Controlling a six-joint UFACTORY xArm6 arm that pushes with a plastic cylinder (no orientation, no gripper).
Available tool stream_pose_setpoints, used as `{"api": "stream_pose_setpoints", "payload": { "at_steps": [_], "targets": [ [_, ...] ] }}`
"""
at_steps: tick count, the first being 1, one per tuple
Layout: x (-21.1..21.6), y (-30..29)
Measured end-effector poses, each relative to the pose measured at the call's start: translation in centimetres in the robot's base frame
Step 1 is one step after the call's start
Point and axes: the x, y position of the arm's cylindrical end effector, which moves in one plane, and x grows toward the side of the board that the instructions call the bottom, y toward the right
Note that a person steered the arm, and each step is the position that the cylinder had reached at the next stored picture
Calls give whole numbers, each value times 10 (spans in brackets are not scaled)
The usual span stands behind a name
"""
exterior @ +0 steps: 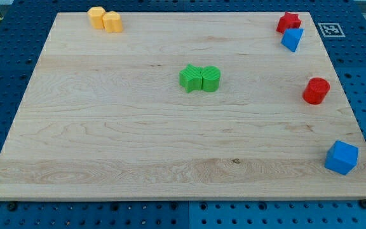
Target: Move the blue cube to the center left
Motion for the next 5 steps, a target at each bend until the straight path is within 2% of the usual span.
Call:
{"api": "stream_pose_setpoints", "payload": {
  "at_steps": [3, 5],
  "targets": [
    [13, -6],
    [19, -56]
  ]
}}
